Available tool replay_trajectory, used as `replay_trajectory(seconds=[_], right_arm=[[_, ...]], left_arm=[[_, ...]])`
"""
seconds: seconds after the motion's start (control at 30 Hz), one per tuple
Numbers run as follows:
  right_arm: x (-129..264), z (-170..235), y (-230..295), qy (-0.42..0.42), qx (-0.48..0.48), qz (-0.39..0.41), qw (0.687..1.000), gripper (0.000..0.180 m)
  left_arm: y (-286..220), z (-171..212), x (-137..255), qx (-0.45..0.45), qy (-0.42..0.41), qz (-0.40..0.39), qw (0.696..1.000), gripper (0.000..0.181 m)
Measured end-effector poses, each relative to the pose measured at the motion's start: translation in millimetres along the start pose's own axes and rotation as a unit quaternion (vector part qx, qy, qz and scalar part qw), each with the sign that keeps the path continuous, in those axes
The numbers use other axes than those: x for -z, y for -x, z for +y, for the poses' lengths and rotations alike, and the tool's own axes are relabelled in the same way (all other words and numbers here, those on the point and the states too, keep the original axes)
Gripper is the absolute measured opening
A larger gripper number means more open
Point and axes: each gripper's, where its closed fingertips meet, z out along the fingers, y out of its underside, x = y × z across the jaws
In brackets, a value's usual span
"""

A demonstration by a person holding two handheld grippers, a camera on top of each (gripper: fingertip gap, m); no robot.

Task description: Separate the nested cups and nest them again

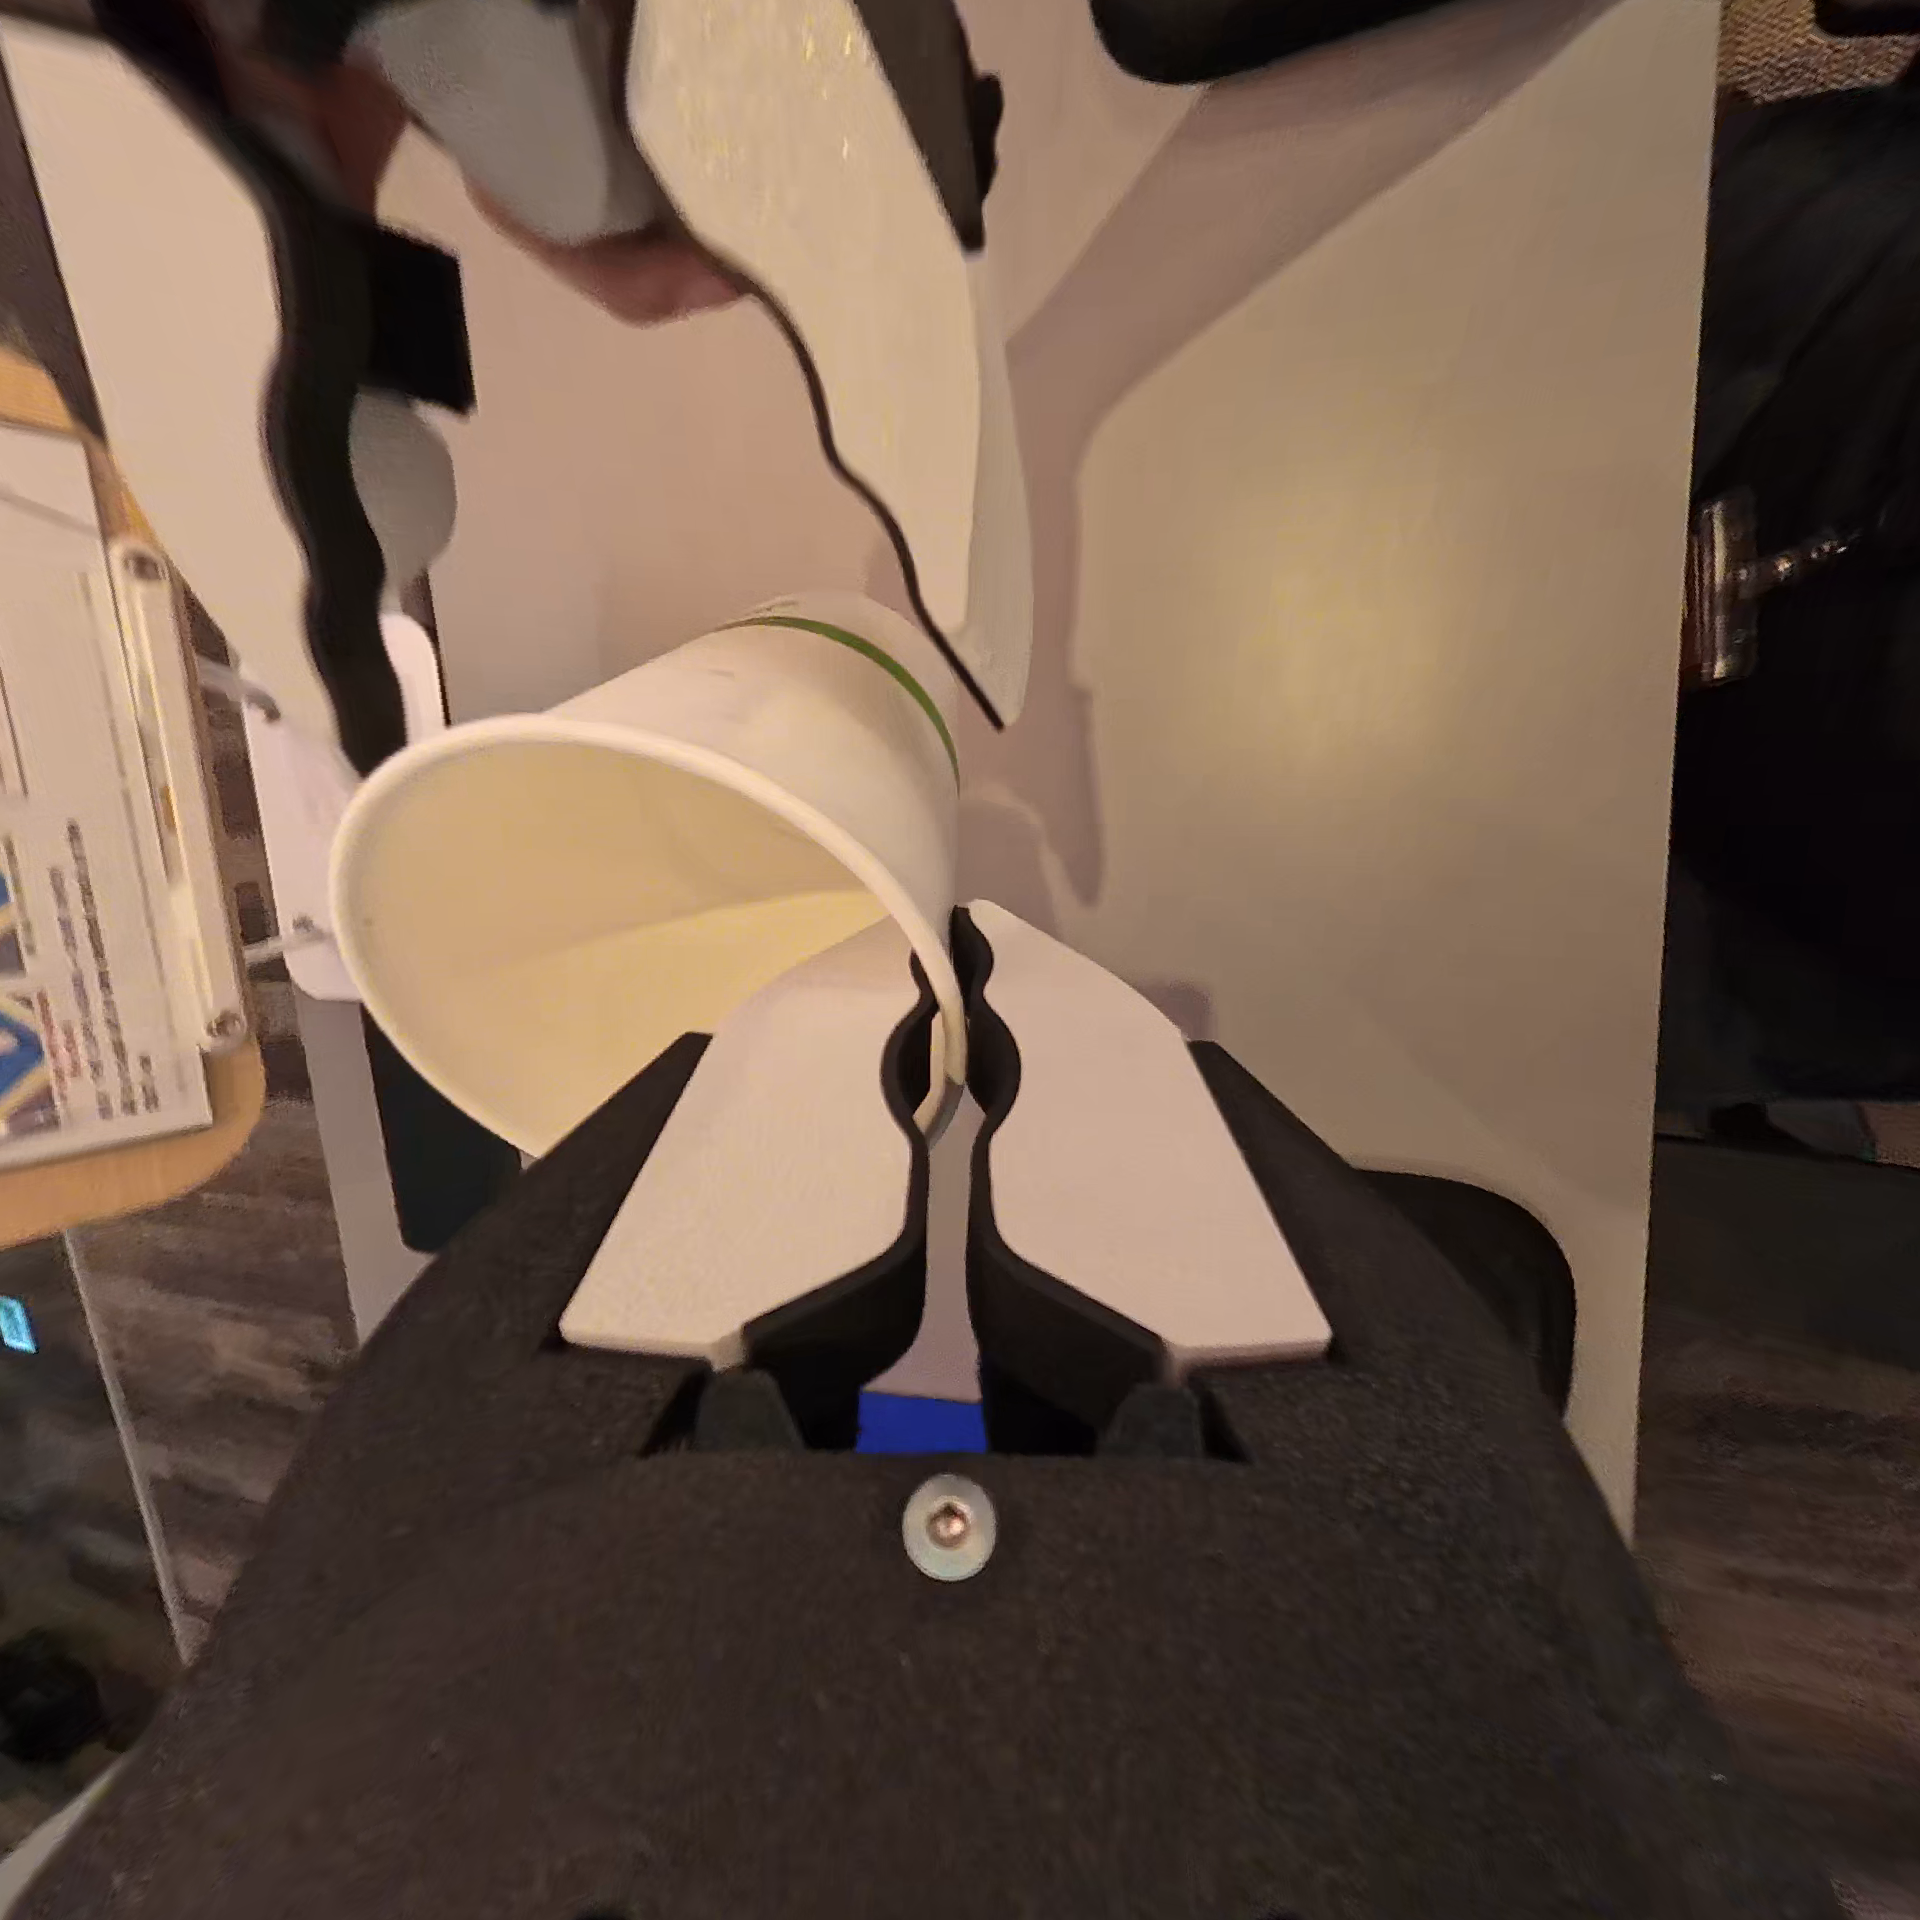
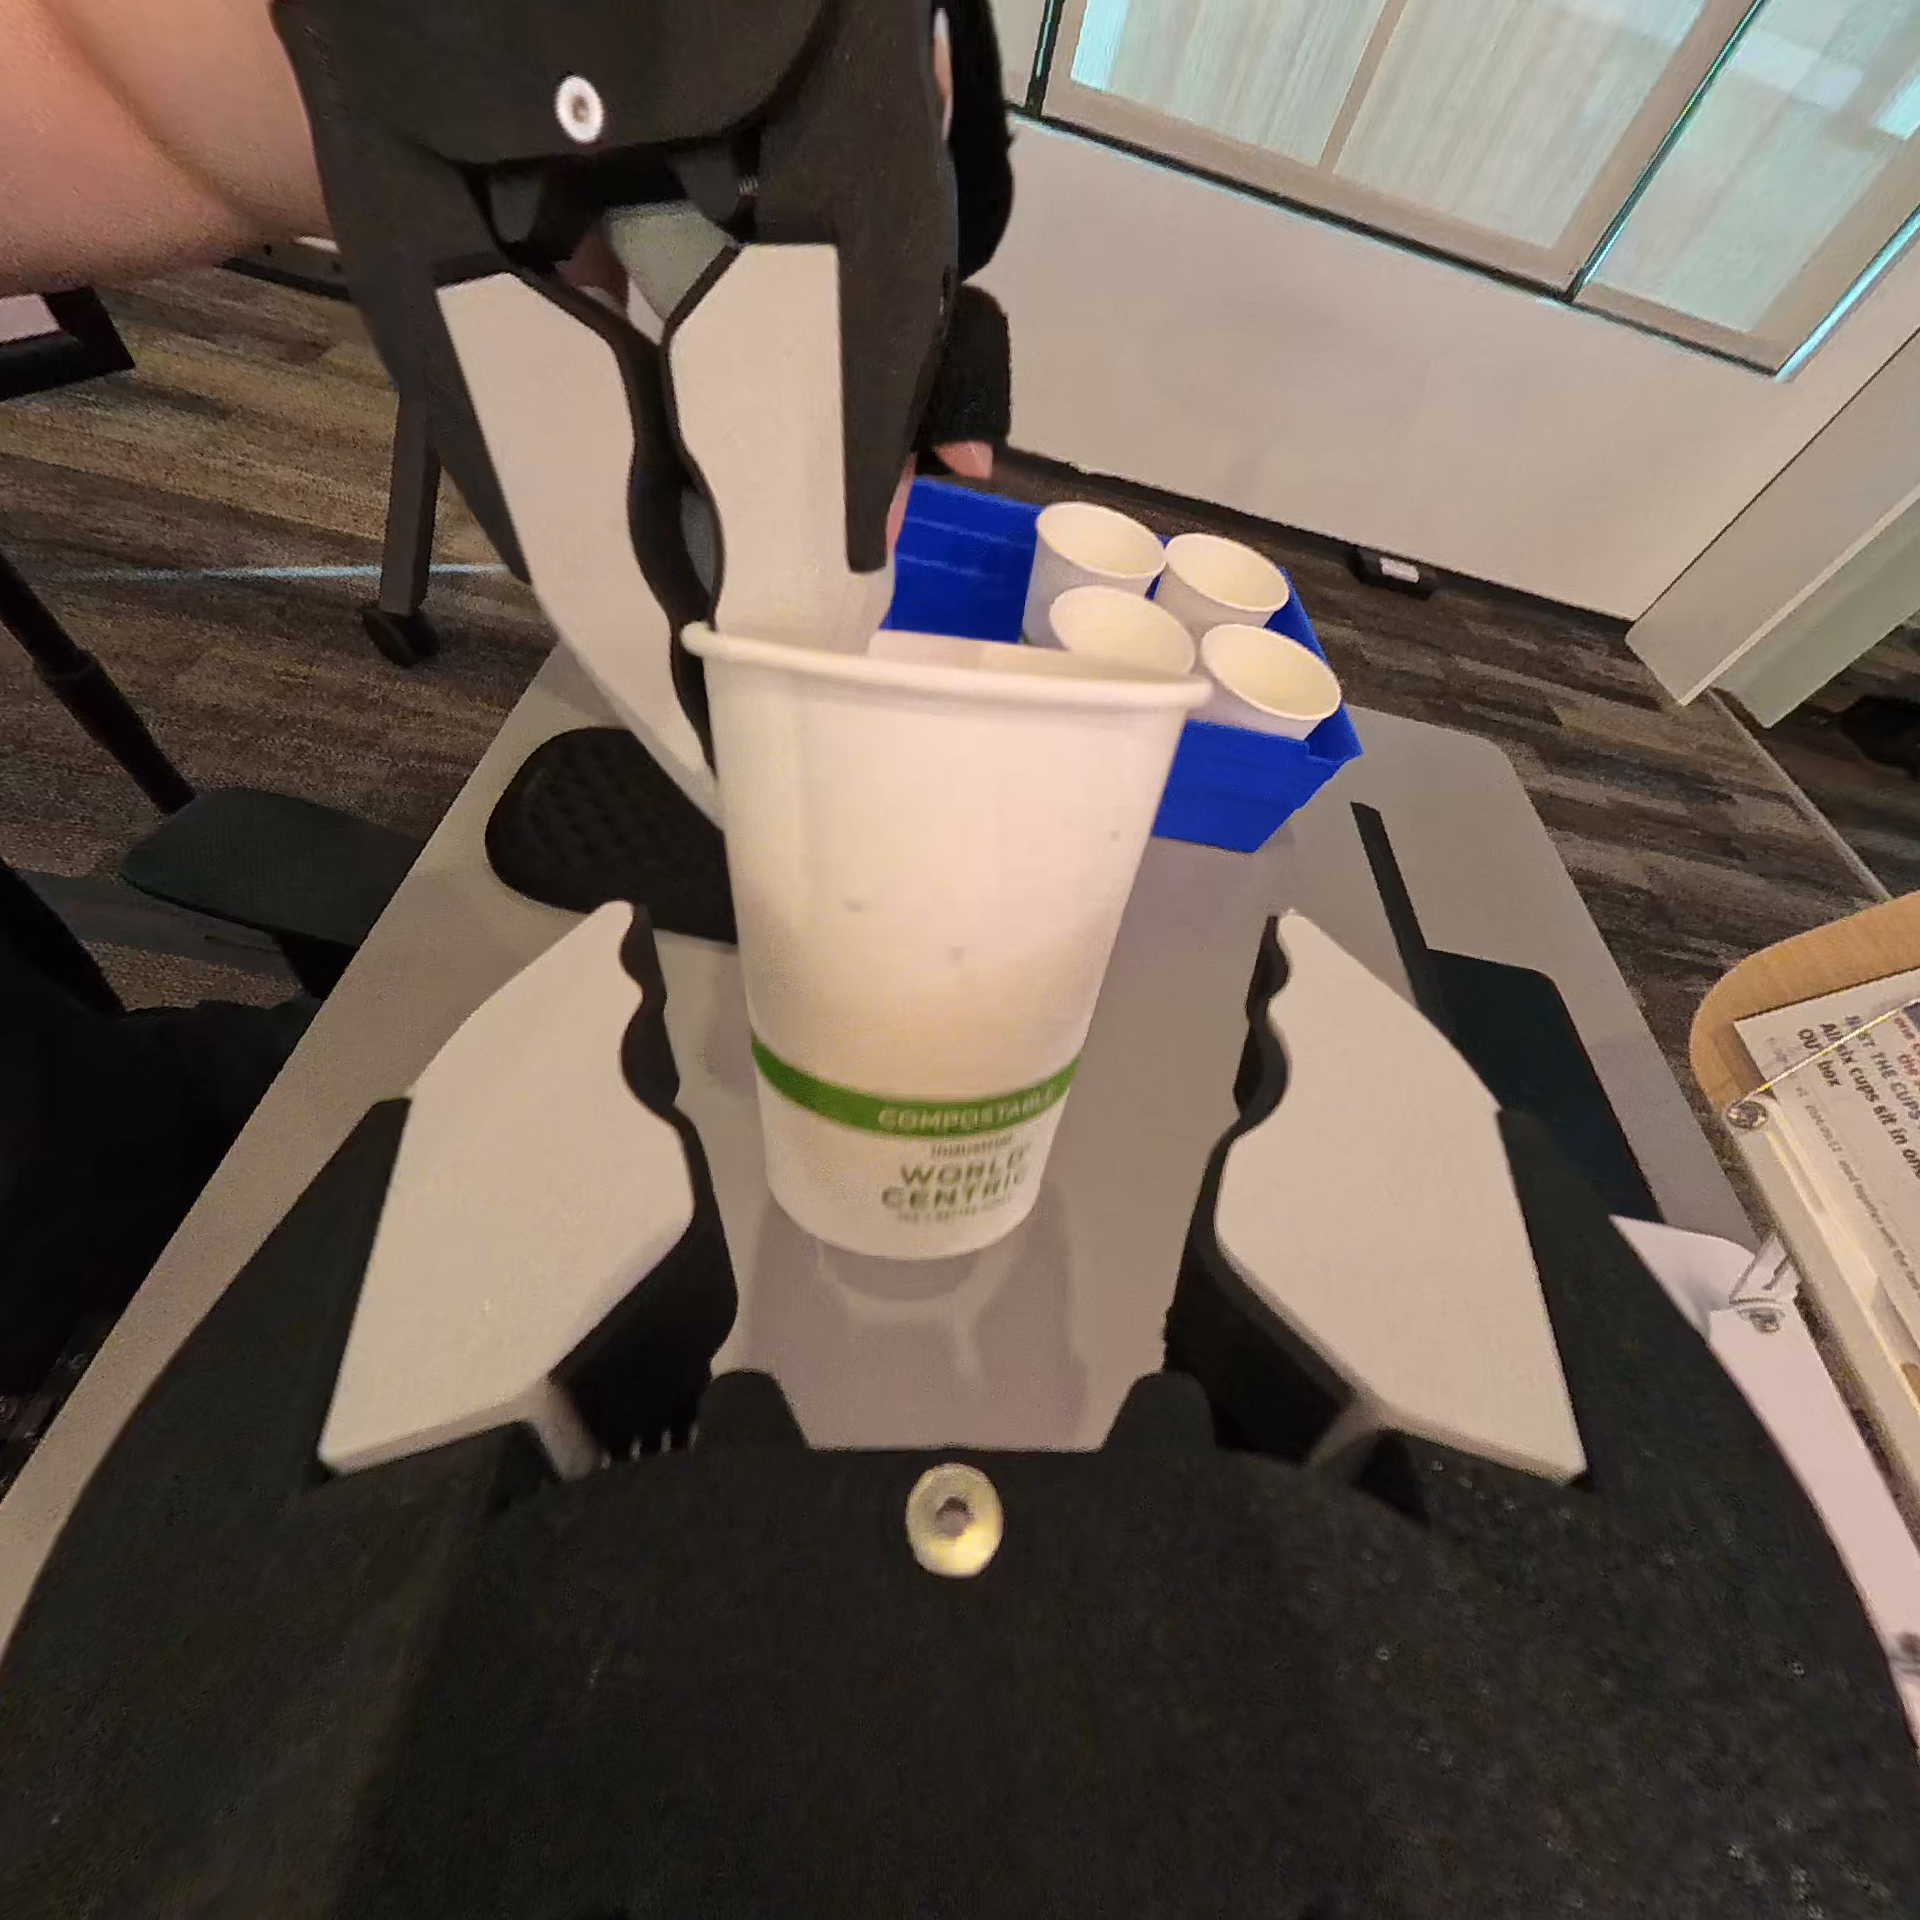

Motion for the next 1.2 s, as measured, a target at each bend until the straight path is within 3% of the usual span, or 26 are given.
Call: replay_trajectory(seconds=[0.33,0.87,1.03,1.2], right_arm=[[9.2,19.4,24.4,0.032,-0.033,-0.066,0.997,0.101],[10.1,22.8,24.8,0.015,-0.047,-0.079,0.996,0.091],[11.8,33.8,24.5,0.025,-0.053,-0.072,0.996,0.091],[46.2,60.8,9.2,0.018,-0.088,-0.016,0.996,0.091]], left_arm=[[-8.8,-40.4,-17.7,-0.077,-0.013,0.023,0.997,0.000],[-7.1,-40.5,-22.7,-0.082,0.016,0.015,0.996,0.001],[0.0,-46.6,-25.4,-0.050,-0.012,-0.002,0.999,0.040],[14.9,-55.5,-7.4,0.003,-0.106,-0.045,0.993,0.052]])
